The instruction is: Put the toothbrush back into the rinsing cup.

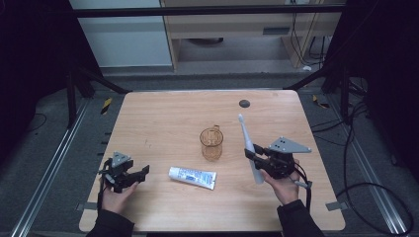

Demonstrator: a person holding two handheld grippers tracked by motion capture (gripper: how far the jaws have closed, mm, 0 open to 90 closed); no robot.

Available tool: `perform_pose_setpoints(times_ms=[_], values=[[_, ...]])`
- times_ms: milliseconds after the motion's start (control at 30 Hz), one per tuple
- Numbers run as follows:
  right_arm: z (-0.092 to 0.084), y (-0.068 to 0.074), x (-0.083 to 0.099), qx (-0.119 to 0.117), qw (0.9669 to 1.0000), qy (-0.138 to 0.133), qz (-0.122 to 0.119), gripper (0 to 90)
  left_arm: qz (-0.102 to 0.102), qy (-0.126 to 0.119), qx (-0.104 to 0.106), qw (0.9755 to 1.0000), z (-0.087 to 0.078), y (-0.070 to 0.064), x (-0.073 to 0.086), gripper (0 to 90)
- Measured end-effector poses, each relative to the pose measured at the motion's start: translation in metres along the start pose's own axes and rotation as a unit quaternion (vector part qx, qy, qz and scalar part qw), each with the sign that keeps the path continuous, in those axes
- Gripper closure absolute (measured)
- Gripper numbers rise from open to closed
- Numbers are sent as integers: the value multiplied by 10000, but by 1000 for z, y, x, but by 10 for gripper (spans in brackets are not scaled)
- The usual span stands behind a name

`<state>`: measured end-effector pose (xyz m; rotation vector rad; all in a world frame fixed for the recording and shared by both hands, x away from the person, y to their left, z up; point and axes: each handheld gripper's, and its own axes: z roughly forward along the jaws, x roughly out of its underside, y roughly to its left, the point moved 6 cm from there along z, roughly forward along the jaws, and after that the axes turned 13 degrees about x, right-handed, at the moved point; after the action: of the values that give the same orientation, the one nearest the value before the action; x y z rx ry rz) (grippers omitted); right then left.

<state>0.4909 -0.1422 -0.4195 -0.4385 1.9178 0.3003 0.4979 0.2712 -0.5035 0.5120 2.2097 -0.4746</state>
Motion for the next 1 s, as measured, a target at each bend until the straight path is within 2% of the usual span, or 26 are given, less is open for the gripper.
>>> perform_pose_setpoints(times_ms=[200, 300, 500, 633, 1000], values=[[7, -4, -13, 212, 9985, -325, 381, 667, -12, -10, -3, 10000, 0, 0, 0, 306], [11, -5, -19, 374, 9974, -467, 411, 667, -4, -6, -3, 10000, 0, 0, 1, 306], [18, -7, -30, 524, 9940, -725, 626, 667, -1, -26, -14, 10000, 0, 0, 1, 307], [22, -9, -38, 659, 9905, -930, 771, 667, -14, -31, -14, 10000, 0, 0, 1, 307], [35, -6, -52, 845, 9836, -1258, 980, 667, -18, -35, -20, 10000, 0, 0, 1, 307]])
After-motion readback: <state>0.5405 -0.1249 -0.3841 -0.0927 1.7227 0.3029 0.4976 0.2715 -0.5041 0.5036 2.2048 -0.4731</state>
